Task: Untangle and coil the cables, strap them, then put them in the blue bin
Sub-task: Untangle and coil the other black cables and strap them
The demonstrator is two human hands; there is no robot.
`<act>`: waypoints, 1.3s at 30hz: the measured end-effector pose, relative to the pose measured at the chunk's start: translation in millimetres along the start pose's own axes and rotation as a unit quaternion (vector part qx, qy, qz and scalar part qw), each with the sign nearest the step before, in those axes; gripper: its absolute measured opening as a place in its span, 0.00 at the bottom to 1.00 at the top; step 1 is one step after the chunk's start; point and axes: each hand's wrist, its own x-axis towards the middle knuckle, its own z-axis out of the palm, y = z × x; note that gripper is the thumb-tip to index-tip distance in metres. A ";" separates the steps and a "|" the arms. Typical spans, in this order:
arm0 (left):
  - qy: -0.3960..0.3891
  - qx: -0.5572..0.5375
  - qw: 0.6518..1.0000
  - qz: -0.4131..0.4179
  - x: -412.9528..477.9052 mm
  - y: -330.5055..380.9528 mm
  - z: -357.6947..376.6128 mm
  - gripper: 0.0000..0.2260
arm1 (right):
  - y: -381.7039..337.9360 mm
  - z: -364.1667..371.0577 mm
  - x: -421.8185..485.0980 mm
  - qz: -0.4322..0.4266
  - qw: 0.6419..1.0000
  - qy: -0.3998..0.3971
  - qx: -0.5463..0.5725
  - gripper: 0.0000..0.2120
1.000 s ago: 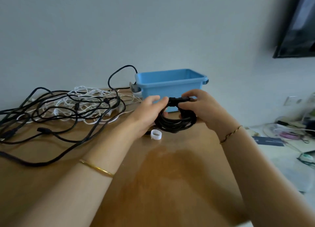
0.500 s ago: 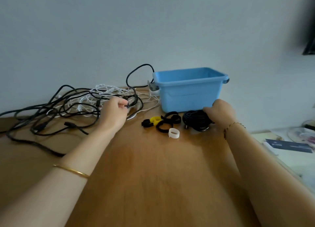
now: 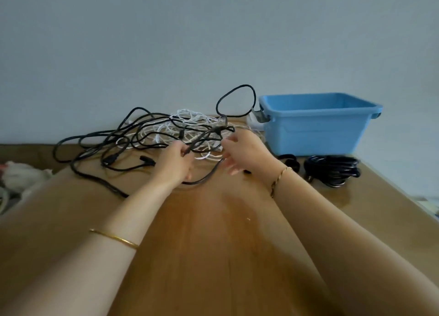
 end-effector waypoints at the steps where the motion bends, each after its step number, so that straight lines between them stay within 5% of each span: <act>1: 0.012 -0.053 0.998 0.010 1.5 -1.0 -5.9 0.04 | -4.1 8.5 4.4 0.037 0.996 -0.014 0.074 0.20; 3: -0.012 -0.117 0.992 0.039 -0.9 1.9 -14.5 0.03 | -11.9 21.1 10.2 0.089 0.971 -0.031 0.218 0.22; 6: -0.125 -0.154 0.978 0.060 -11.6 7.9 -19.9 0.03 | -18.7 34.2 16.1 0.073 0.933 -0.029 0.352 0.12; 9: -0.199 -0.144 0.968 0.054 -12.2 1.4 -27.1 0.09 | -23.3 35.3 21.0 0.025 0.934 0.010 0.357 0.07; 12: -0.225 -0.042 0.971 0.071 -5.8 -11.7 -49.0 0.04 | -28.1 29.5 36.7 -0.011 0.939 0.055 0.340 0.03; 14: -0.210 -0.010 0.974 0.083 -3.6 -16.8 -62.3 0.02 | -33.5 26.1 45.4 -0.001 0.962 0.041 0.270 0.05; 16: -0.178 -0.009 0.979 0.096 -3.4 -14.2 -70.5 0.03 | -39.8 23.9 48.9 -0.002 0.999 0.043 0.022 0.12; 18: -0.130 0.012 0.984 0.122 -0.2 -6.2 -76.8 0.05 | -50.6 22.7 45.6 -0.033 0.960 0.119 -0.250 0.12; 19: -0.104 0.028 0.985 0.135 4.6 -1.0 -83.6 0.05 | -59.8 22.8 43.7 -0.072 0.939 0.146 -0.302 0.11; 24: -0.005 0.027 0.986 0.166 32.9 25.5 -125.4 0.05 | -100.3 31.5 46.9 -0.288 0.917 0.007 -0.277 0.15; 28: 0.011 0.128 0.980 0.153 55.2 12.1 -151.5 0.07 | -119.2 23.4 65.2 -0.283 0.945 0.087 -0.137 0.10; 31: 0.099 0.195 0.973 0.069 70.8 -32.2 -174.8 0.05 | -123.6 6.7 79.3 -0.224 0.964 0.144 0.000 0.10; 34: 0.156 0.176 0.971 0.039 79.6 -48.7 -189.0 0.05 | -115.1 3.8 90.0 -0.126 0.976 0.082 -0.160 0.09; 36: 0.184 0.244 0.946 0.111 89.7 -34.2 -192.8 0.06 | -116.1 11.7 84.9 -0.112 0.923 0.044 -0.365 0.05; 39: 0.180 0.346 0.873 0.291 100.2 12.5 -191.5 0.07 | -135.4 29.2 74.6 -0.216 0.900 0.082 -0.370 0.19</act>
